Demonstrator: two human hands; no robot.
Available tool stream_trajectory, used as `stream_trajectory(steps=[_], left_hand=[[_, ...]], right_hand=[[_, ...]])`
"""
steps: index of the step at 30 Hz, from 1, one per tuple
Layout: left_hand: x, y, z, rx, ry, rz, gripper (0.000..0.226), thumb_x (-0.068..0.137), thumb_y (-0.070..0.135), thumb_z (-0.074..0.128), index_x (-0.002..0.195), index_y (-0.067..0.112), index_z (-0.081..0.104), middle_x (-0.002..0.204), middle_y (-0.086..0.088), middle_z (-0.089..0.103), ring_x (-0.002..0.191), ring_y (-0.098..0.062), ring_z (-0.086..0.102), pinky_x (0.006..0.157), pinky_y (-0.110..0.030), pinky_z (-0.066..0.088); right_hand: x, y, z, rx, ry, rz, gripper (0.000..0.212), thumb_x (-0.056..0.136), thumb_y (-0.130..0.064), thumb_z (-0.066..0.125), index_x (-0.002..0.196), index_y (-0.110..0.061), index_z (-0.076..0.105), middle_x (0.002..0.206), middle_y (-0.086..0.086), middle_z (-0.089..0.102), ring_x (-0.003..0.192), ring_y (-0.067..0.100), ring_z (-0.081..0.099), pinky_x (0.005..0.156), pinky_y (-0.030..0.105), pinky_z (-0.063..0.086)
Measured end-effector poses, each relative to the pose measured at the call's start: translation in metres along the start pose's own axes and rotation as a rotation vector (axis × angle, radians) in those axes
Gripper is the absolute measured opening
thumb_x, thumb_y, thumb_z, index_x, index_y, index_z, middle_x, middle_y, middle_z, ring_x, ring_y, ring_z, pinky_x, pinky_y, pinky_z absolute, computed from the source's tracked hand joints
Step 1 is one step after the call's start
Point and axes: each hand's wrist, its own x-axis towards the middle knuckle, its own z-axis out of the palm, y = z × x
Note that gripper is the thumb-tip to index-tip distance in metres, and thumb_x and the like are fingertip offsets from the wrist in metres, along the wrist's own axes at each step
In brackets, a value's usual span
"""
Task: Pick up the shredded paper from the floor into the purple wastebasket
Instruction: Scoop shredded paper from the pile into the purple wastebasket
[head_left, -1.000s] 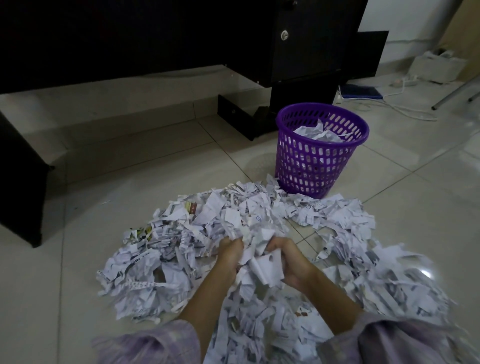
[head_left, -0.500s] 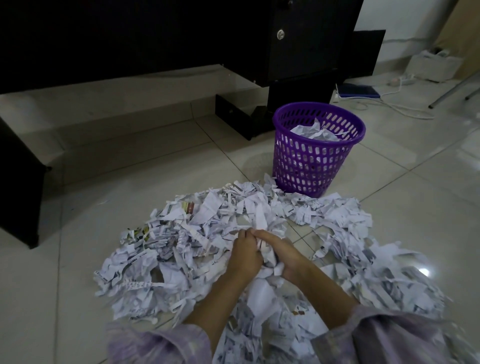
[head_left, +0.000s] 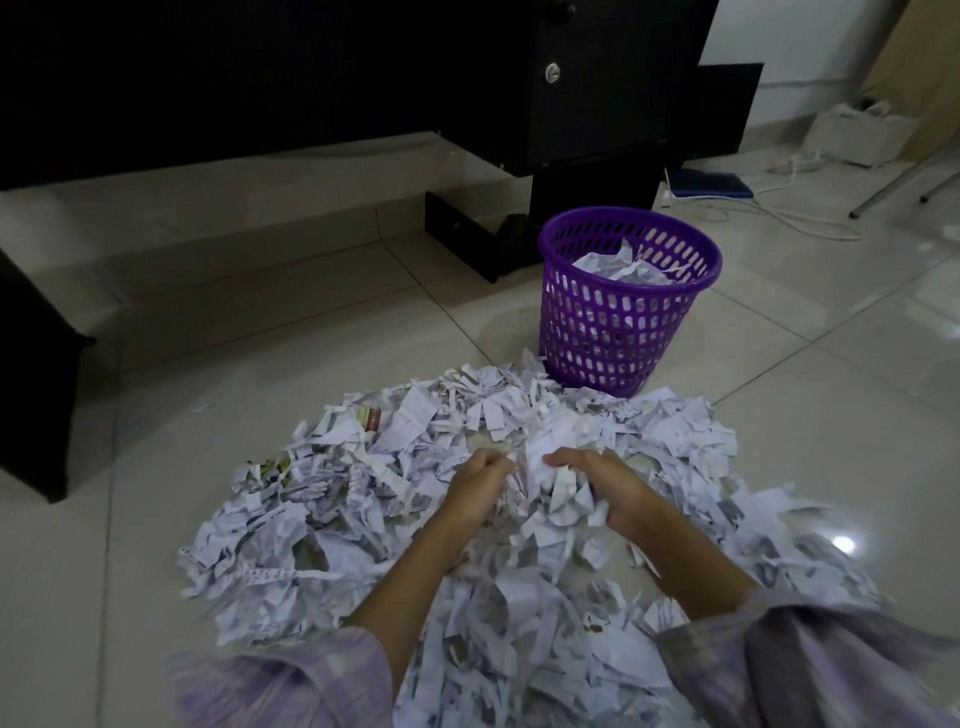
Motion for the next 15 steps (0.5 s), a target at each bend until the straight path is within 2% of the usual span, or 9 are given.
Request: stream_trajectory(steps=[2,3,5,7,8,10,12,14,15], left_hand=[[0.003,0.001,-0.002,0.088,0.069,0.051,0.017,0.100,0.028,0.040,0.114,0.021,0.045,0.088,0.011,0.045,0.075,0.000,0.044,0.065,-0.017,0.034],[0.005,0.002,-0.005,0.089,0.096,0.076,0.016,0.101,0.029,0.039,0.114,0.021,0.045,0.090,0.012,0.045,0.077,0.000,0.044,0.067,-0.018,0.035],[0.008,0.010,-0.009,0.027,0.110,0.095,0.032,0.102,0.034,0.034,0.129,0.019,0.045,0.112,0.009,0.047,0.100,-0.007,0.048,0.084,-0.024,0.039],[0.011,0.018,-0.013,-0.075,0.094,0.075,0.048,0.102,0.041,0.028,0.144,0.017,0.035,0.142,0.005,0.039,0.129,-0.015,0.039,0.107,-0.032,0.031],[0.012,0.021,-0.015,-0.121,0.077,0.073,0.054,0.102,0.046,0.025,0.147,0.019,0.032,0.151,0.004,0.033,0.137,-0.017,0.034,0.113,-0.038,0.027],[0.011,0.025,-0.013,-0.176,0.012,0.080,0.060,0.099,0.054,0.020,0.148,0.022,0.031,0.154,0.002,0.031,0.141,-0.021,0.031,0.115,-0.045,0.021],[0.007,0.024,-0.007,-0.203,-0.074,0.076,0.070,0.093,0.064,0.017,0.148,0.023,0.030,0.153,0.001,0.032,0.141,-0.023,0.031,0.116,-0.047,0.020],[0.005,0.018,0.002,-0.243,-0.176,0.045,0.090,0.076,0.082,0.028,0.149,0.029,0.026,0.153,0.003,0.033,0.139,-0.023,0.036,0.117,-0.048,0.021],[0.006,0.014,0.006,-0.254,-0.235,0.040,0.096,0.068,0.088,0.034,0.147,0.033,0.030,0.150,0.005,0.039,0.134,-0.020,0.044,0.116,-0.048,0.025]], right_hand=[[0.002,-0.010,-0.004,-0.062,-0.008,-0.022,0.059,0.066,-0.027,0.079,0.115,0.002,0.062,0.091,0.015,0.073,0.074,0.022,0.071,0.058,0.025,0.054],[0.001,-0.016,-0.006,-0.089,-0.024,-0.027,0.072,0.058,-0.033,0.082,0.118,-0.001,0.060,0.098,0.015,0.072,0.083,0.025,0.071,0.067,0.030,0.056],[-0.002,-0.027,-0.011,-0.123,-0.072,-0.045,0.086,0.049,-0.038,0.085,0.123,-0.004,0.056,0.108,0.015,0.070,0.099,0.029,0.069,0.089,0.039,0.054],[-0.009,-0.037,-0.014,-0.137,-0.113,-0.063,0.080,0.054,-0.034,0.085,0.124,-0.006,0.056,0.111,0.013,0.070,0.103,0.028,0.067,0.098,0.041,0.050],[-0.014,-0.043,-0.014,-0.128,-0.129,-0.073,0.071,0.061,-0.030,0.083,0.123,-0.005,0.058,0.111,0.014,0.070,0.104,0.029,0.067,0.099,0.042,0.049],[-0.021,-0.050,-0.016,-0.095,-0.145,-0.101,0.052,0.073,-0.019,0.076,0.118,0.002,0.062,0.111,0.019,0.070,0.104,0.035,0.066,0.098,0.044,0.050],[-0.027,-0.056,-0.017,-0.056,-0.142,-0.115,0.042,0.078,-0.015,0.071,0.112,0.008,0.063,0.108,0.021,0.069,0.095,0.037,0.066,0.081,0.035,0.056],[-0.028,-0.059,-0.019,0.008,-0.144,-0.113,0.035,0.079,-0.014,0.069,0.107,0.007,0.066,0.100,0.022,0.069,0.081,0.031,0.066,0.069,0.029,0.055],[-0.028,-0.061,-0.019,0.034,-0.126,-0.117,0.036,0.078,-0.016,0.071,0.107,0.005,0.066,0.101,0.022,0.070,0.081,0.031,0.067,0.072,0.031,0.054]])
